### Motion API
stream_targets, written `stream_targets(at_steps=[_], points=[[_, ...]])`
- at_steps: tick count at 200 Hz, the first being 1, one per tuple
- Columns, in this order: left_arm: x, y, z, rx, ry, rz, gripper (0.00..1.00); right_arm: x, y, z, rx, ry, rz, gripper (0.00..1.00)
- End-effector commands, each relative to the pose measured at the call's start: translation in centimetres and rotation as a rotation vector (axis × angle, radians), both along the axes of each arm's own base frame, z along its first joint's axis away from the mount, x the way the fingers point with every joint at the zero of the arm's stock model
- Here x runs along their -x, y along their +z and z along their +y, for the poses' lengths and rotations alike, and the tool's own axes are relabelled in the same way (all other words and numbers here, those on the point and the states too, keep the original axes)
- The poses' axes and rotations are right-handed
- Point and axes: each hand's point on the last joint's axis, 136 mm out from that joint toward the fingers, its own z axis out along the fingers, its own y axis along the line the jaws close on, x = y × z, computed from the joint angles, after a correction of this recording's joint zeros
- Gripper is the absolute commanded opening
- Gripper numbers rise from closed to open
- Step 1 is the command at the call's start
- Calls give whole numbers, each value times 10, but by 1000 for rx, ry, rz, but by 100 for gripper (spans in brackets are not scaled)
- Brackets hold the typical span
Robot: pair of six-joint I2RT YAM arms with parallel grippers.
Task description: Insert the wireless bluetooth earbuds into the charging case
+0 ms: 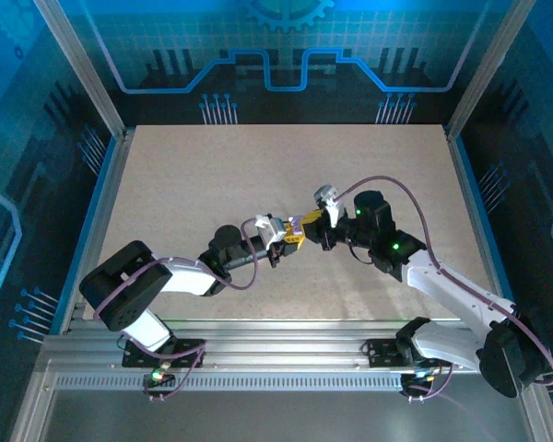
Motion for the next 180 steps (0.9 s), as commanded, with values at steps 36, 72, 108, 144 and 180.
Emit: stream_targets(at_steps=[36, 72, 108, 144, 180], points=[[5, 32, 1, 83, -6, -48, 10, 6, 0, 8, 30, 36, -29, 17], [5, 37, 2, 86, -7, -52, 10, 8, -4, 7, 66, 47, -44, 17], [6, 38, 1, 81, -12, -52, 10, 15, -3, 13, 74, 94, -40, 22], [6, 39, 0, 83, -17, -52, 10, 15, 0, 15, 58, 101, -30, 28], [7, 39, 0, 80, -19, -49, 10, 15, 11, 15, 34, 93, -51, 34]])
